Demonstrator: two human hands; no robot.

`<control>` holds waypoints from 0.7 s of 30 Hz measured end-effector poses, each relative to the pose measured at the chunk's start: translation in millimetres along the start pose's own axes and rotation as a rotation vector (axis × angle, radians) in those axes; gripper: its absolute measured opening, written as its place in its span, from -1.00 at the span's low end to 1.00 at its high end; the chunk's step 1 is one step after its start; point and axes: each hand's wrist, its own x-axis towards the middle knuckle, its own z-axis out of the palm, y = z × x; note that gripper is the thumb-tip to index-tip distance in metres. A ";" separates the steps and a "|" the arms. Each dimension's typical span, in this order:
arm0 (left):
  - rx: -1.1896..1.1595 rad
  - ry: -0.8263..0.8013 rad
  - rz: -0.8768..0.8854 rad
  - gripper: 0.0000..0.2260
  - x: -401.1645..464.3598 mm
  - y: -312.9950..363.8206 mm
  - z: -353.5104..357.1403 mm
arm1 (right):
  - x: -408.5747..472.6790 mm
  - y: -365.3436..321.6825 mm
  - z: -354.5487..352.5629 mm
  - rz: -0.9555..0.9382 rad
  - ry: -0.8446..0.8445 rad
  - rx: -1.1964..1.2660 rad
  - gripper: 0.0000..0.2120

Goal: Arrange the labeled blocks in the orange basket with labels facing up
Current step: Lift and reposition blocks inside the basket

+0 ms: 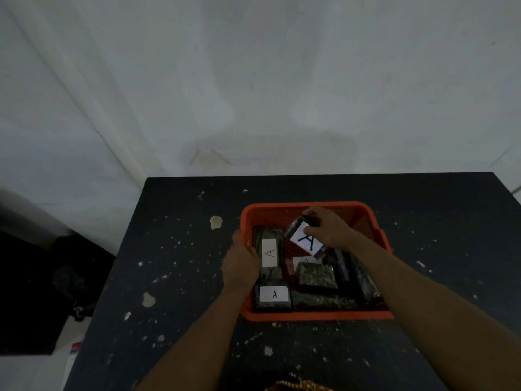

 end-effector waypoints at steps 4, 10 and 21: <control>0.001 -0.009 -0.014 -0.76 0.6 0.4 0.4 | 11.0 -1.8 4.6 -0.107 -0.181 -0.142 -0.63; 0.004 -0.002 -0.013 -0.76 1.1 -0.5 0.3 | 19.1 6.0 23.1 -0.070 -0.309 -0.250 -0.74; 0.013 -0.004 -0.021 -0.74 1.0 -1.4 0.5 | 10.5 11.4 38.4 -0.113 -0.096 -0.272 -0.71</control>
